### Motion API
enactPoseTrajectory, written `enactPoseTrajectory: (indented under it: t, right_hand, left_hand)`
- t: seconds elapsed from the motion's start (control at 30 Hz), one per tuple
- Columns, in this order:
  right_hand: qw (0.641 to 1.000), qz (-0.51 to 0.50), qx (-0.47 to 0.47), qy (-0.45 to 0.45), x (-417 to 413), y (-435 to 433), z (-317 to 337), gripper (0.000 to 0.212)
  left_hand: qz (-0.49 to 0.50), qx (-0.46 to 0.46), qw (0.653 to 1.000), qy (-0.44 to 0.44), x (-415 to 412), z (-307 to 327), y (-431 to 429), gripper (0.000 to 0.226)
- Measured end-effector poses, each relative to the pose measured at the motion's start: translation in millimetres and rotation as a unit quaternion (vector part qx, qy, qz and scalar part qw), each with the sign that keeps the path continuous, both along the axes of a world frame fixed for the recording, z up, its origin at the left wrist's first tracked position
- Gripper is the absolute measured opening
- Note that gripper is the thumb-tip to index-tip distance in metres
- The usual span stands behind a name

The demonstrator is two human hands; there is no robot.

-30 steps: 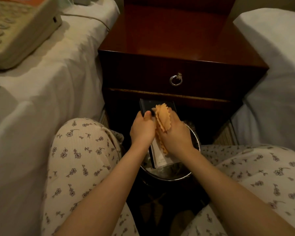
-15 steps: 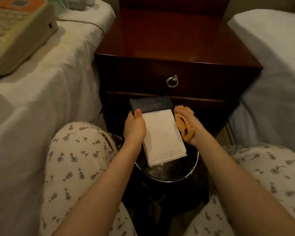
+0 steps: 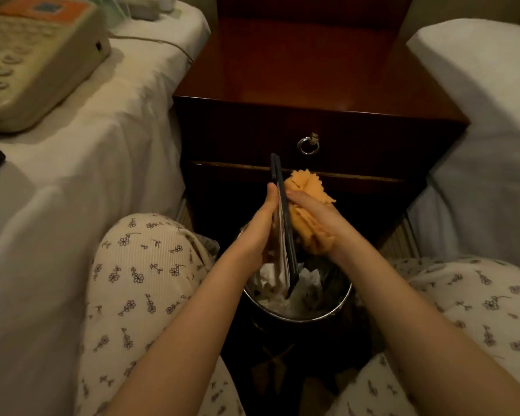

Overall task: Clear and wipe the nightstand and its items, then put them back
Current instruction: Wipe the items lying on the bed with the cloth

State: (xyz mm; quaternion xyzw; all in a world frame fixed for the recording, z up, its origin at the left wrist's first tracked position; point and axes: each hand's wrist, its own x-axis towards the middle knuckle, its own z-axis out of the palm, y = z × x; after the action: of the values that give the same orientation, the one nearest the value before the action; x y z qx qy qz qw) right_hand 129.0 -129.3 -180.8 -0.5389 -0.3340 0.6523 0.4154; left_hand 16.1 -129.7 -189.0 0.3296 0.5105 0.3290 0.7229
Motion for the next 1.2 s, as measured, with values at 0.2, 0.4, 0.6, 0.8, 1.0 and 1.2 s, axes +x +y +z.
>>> enactPoseTrajectory:
  t: [0.2, 0.4, 0.6, 0.8, 1.0, 1.2]
  right_hand:
    - [0.94, -0.157, 0.176, -0.245, -18.2, -8.3, -29.1, 0.017]
    - [0.913, -0.142, 0.298, -0.24, -26.8, -13.2, -15.2, 0.01]
    - [0.928, -0.145, 0.24, -0.246, -26.5, -12.1, -21.0, 0.008]
    - [0.915, -0.223, 0.094, -0.324, -2.2, 5.9, -25.4, 0.025]
    - [0.913, -0.163, 0.237, -0.289, -32.4, -15.8, -34.6, 0.009]
    - [0.927, -0.163, 0.148, -0.305, -16.8, -9.5, -38.7, 0.011]
  left_hand:
    - [0.027, 0.027, 0.995, -0.089, 3.8, 0.4, -5.3, 0.051]
    - [0.094, 0.057, 0.986, -0.127, 17.5, 1.5, -3.2, 0.041]
    - [0.129, 0.011, 0.984, -0.123, 21.5, -9.3, -7.9, 0.046]
    - [0.07, 0.006, 0.993, -0.094, 27.6, -6.8, -12.3, 0.044]
    - [0.145, 0.002, 0.975, -0.17, 19.4, -12.4, -6.0, 0.048]
    - [0.109, -0.002, 0.982, -0.155, 13.5, -16.0, -4.8, 0.052]
